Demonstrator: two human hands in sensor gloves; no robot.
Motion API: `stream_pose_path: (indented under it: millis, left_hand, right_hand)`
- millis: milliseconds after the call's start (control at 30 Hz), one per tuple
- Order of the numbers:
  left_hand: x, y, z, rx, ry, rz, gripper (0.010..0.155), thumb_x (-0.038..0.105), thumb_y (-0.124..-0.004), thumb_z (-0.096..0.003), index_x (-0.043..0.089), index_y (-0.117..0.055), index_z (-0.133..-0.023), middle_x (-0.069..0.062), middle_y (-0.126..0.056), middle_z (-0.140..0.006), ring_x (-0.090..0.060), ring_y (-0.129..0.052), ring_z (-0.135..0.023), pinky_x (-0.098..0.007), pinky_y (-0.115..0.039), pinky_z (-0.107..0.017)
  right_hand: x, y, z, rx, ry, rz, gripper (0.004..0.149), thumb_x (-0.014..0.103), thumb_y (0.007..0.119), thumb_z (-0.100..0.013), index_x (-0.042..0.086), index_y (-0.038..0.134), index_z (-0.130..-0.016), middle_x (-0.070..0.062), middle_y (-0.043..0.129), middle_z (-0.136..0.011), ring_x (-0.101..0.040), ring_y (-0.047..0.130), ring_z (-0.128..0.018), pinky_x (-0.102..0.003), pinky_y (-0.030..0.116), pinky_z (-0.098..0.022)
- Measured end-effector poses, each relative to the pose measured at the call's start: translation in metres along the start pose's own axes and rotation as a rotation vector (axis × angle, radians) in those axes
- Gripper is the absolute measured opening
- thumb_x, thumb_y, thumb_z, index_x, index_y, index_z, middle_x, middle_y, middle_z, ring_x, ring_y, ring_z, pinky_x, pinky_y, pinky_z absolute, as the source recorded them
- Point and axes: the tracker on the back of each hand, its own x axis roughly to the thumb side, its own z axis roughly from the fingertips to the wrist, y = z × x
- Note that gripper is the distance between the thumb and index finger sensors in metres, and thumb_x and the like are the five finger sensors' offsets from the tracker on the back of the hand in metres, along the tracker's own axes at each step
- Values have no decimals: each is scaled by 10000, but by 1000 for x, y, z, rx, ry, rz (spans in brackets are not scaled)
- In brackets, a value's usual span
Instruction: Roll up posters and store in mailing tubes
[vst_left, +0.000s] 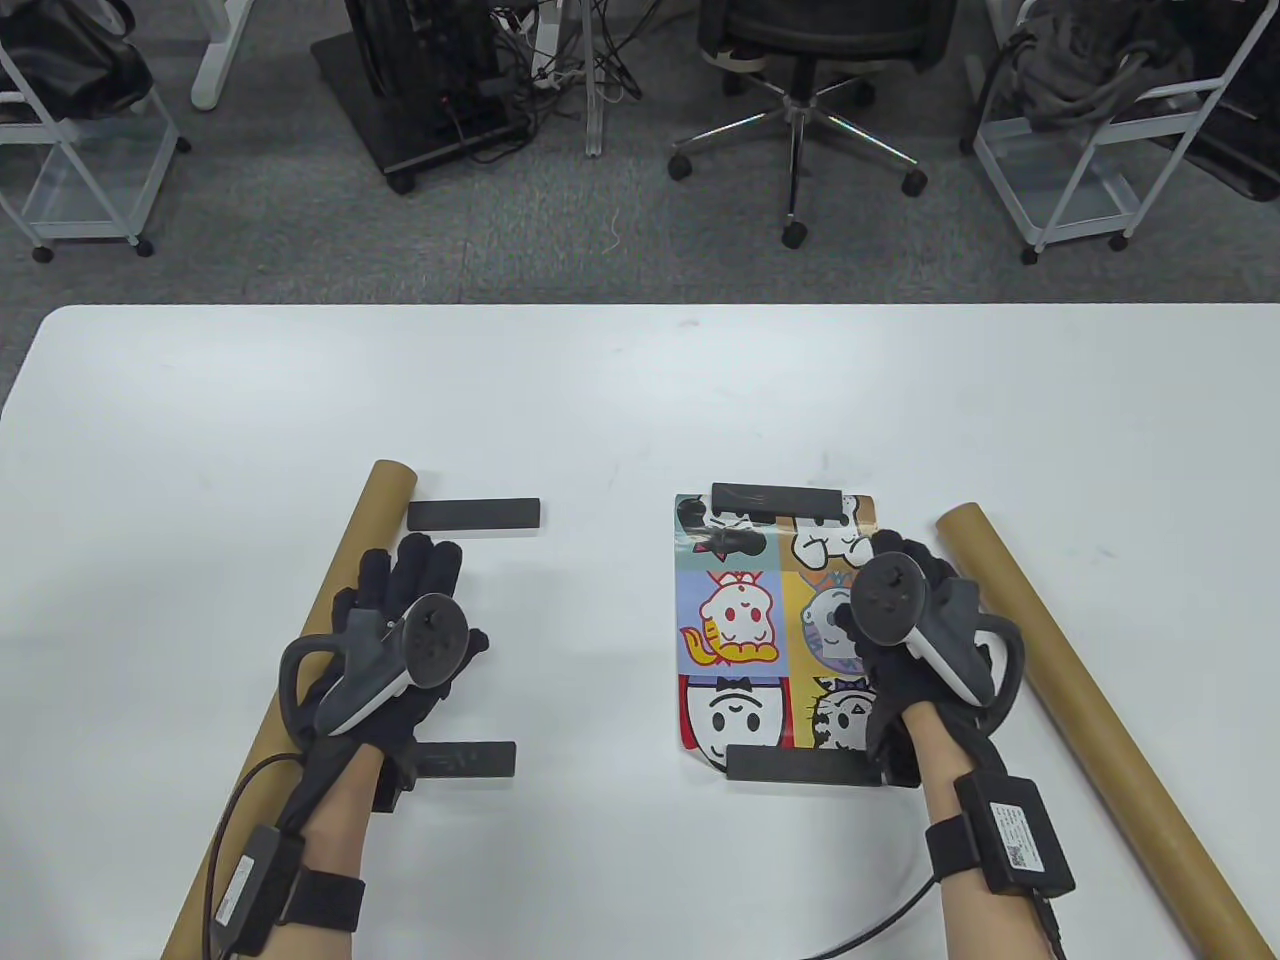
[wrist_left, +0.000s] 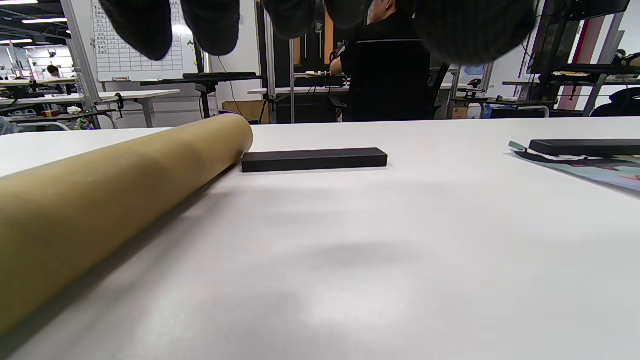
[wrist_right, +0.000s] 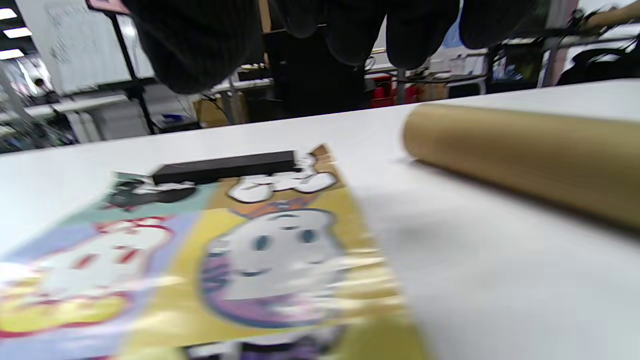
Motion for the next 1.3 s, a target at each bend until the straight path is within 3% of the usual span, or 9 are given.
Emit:
stream_pose_path:
  millis: [200,400,600,733,967,1100,1300]
  left_hand:
    - [0,1,1,0,1,-3,831,591,-621,-526,309,-255,-1216,-35,-273,-1328,-467,-412,-1205,-648,-480,-853]
    - [0,1,0,1,1,-7,823,589,-624,-526,309,-276,-1218,-33,-282,-1328,-463,-423,-1204,-646,-486,-852]
    - [0,1,0,-8,6,-15,814,585,-627,-528,314,-291,-1218,-30,-292,-1328,-459,-435,-1205,-642,-493,-853]
    - [-1,1,0,-10,8,-17,810,585,-628,-528,316,-299,-1218,-29,-293,-1329,-455,-439,-1205,-642,-496,-853]
    - [-1,1,0,-11,9,-20,804,584,-628,-528,319,-308,-1215,-27,-301,-1328,-452,-450,-1204,-641,-501,-851]
    - [-1,1,-1,-19,8,1,797,581,-627,-529,314,-326,-1217,-29,-323,-1327,-447,-467,-1202,-630,-515,-851]
    - [-1,1,0,-24,6,-2,790,581,-626,-529,312,-343,-1216,-27,-353,-1325,-442,-484,-1199,-630,-522,-848]
  right_hand:
    - [-40,5,-10,53,125,65,871,396,754,-469,19,306,-1115,-319,383,-1171,-624,451,-1018,-767,442,-689]
    - [-80,24,-15,217,290,102,974,423,735,-472,-17,142,-1107,-381,248,-1171,-679,342,-1013,-791,383,-687]
    - [-107,38,-15,223,355,125,970,417,739,-472,-28,152,-1103,-344,271,-1177,-657,374,-1019,-787,406,-688]
    - [-116,46,-14,252,375,144,954,418,741,-469,-23,184,-1105,-320,374,-1165,-600,509,-1007,-751,501,-690]
    - [-115,47,-12,185,347,203,851,359,758,-467,49,291,-1107,-245,554,-1103,-506,713,-921,-671,655,-658]
    - [-104,45,-11,218,291,176,829,351,733,-474,60,293,-1113,-256,560,-1100,-509,720,-917,-676,665,-652]
    - [-69,31,-10,179,171,172,833,349,727,-476,46,286,-1114,-271,567,-1091,-515,730,-904,-674,677,-643]
